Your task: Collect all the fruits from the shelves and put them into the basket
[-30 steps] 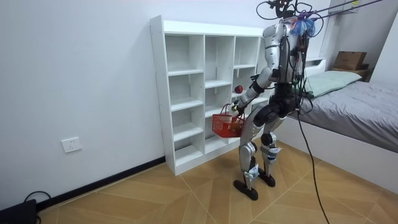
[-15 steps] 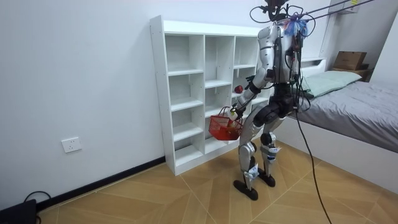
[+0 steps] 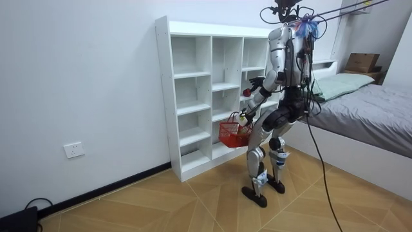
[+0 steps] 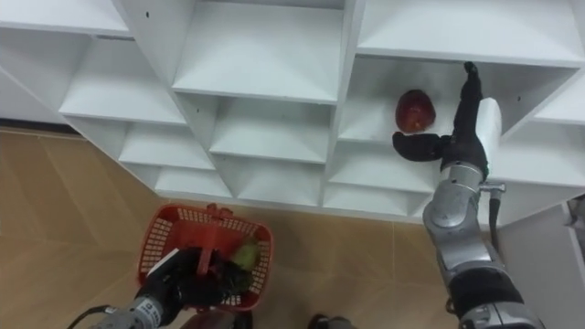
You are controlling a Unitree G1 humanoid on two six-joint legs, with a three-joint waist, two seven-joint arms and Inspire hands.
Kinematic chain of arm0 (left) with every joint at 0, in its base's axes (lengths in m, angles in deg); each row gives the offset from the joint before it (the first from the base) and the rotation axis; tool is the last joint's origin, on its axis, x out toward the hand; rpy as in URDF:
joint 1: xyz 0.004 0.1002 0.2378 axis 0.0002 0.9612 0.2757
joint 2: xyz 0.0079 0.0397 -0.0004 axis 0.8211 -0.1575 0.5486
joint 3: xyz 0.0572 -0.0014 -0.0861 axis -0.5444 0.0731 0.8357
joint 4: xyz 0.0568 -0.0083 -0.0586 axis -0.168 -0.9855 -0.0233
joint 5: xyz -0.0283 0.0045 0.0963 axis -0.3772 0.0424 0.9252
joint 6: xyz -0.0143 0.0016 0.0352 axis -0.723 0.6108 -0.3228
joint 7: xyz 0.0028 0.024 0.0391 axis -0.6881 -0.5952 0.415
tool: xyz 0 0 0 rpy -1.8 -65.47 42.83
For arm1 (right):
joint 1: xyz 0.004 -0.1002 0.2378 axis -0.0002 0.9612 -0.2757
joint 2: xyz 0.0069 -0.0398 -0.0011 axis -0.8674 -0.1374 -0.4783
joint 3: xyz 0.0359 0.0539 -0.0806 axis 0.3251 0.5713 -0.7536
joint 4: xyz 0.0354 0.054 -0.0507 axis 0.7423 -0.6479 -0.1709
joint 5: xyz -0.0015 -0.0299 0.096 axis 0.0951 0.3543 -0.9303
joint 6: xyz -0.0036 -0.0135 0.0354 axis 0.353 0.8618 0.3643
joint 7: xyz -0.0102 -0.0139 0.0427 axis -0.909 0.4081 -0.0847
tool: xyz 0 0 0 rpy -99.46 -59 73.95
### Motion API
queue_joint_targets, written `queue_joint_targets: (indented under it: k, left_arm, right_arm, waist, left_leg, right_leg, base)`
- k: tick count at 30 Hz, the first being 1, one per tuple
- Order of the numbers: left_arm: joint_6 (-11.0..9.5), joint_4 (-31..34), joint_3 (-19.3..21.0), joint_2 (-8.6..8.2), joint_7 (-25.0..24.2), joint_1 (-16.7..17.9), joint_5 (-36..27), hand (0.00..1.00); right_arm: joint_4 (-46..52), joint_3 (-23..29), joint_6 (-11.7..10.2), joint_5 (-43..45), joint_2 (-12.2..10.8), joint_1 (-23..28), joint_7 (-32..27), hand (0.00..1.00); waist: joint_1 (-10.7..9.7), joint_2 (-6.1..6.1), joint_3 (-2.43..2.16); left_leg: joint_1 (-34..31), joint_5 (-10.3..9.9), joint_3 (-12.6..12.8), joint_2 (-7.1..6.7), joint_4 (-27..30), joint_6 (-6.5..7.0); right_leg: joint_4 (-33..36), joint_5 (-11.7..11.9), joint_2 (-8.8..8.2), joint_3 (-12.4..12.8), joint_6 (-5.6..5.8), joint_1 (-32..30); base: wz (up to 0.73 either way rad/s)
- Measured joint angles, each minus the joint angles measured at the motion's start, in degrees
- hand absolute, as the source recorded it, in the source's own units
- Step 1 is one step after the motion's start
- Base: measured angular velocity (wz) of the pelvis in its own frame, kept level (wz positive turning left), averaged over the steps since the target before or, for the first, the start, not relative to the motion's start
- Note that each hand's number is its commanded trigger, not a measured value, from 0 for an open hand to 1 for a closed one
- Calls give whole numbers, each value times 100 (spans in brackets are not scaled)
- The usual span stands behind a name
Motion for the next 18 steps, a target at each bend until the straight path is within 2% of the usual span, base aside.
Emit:
queue_joint_targets:
  k: [9, 14, 18]
  left_arm:
    - [2, -1, -27, -10, 1, 2, -1, 100]
    - [3, -1, -29, -15, -13, 1, -2, 100]
    - [9, -1, -33, -40, -13, -6, 0, 100]
  right_arm:
    - [1, 2, 38, 135, 61, -11, -1, 0]
    - [0, 2, 84, 160, 73, -133, -1, 0]
    - [-1, 3, 169, 180, 82, -398, -3, 0]
  waist:
    - [93, -5, 4]
    - [94, -69, 42]
    - [95, -88, 49]
  left_leg:
    - [-8, -6, -5, 0, -42, 1]
    - [-31, -6, -4, -1, -44, 1]
    - [-93, -6, -6, -2, -44, 3]
  right_leg:
    - [-4, 1, -3, -9, 1, 0]
    - [-6, 1, -8, -12, 2, -22]
    - [-9, 7, -8, -18, 4, -78]
  base:
    - [0]
    - [0]
    - [0]
